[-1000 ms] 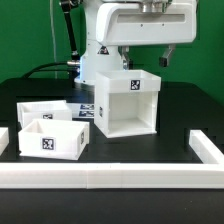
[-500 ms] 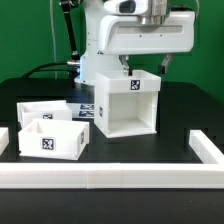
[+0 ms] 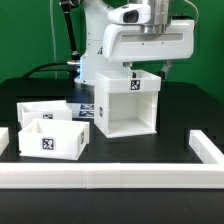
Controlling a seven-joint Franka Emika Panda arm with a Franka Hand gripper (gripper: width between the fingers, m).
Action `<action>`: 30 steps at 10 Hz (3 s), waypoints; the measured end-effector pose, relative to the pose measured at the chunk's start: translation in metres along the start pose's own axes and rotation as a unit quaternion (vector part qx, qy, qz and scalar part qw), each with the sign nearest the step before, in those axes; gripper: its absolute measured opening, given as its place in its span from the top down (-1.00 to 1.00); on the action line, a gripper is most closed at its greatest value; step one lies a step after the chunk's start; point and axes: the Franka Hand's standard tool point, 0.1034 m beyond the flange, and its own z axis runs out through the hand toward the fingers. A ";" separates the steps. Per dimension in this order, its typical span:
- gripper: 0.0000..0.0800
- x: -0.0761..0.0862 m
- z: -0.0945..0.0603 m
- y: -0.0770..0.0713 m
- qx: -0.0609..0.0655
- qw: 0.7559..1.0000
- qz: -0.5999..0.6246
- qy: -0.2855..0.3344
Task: Assemble drawer
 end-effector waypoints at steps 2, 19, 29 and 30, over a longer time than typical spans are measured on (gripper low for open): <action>0.14 0.005 0.001 0.000 0.000 1.000 0.001 0.013; 0.91 0.118 -0.005 0.039 0.010 0.997 0.048 0.067; 0.91 0.161 -0.010 0.031 0.029 0.980 0.174 0.092; 0.91 0.159 -0.009 0.027 0.034 0.970 0.222 0.096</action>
Offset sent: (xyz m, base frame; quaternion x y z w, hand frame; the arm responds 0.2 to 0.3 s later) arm 0.0088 0.0059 -0.0008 -0.0071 -0.0045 0.0063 0.9999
